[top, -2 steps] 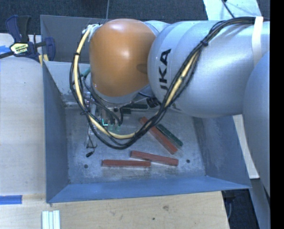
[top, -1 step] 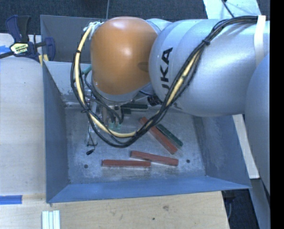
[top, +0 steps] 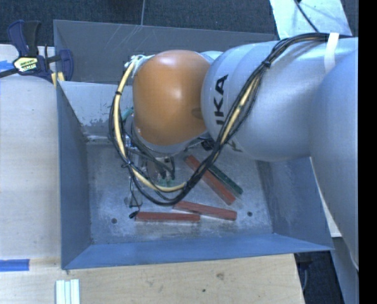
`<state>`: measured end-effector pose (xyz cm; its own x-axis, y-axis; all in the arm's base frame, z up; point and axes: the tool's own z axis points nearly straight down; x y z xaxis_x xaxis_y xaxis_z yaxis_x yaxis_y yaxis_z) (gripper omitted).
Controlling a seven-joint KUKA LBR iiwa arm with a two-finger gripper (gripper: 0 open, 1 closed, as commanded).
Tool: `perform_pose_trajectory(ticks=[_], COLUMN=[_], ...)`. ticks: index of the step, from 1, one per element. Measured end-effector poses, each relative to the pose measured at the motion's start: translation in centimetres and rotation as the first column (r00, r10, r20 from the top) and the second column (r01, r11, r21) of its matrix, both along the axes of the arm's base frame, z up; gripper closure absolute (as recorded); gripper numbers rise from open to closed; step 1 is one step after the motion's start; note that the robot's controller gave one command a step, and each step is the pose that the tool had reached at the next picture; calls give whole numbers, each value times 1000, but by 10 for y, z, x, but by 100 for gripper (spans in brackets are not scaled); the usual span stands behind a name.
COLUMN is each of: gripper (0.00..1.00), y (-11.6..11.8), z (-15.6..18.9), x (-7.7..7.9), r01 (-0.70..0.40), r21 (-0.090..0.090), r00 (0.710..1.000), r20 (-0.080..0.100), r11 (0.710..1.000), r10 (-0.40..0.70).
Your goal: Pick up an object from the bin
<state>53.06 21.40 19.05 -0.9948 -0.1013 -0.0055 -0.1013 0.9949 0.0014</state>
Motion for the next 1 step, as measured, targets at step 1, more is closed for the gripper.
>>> perform_pose_trajectory(ticks=[1], gripper=[0], y=[-75], z=[-22], x=[-4], r01=[-61], r21=[-2], r00=[998], r20=[-4], r11=[998], r10=[61])
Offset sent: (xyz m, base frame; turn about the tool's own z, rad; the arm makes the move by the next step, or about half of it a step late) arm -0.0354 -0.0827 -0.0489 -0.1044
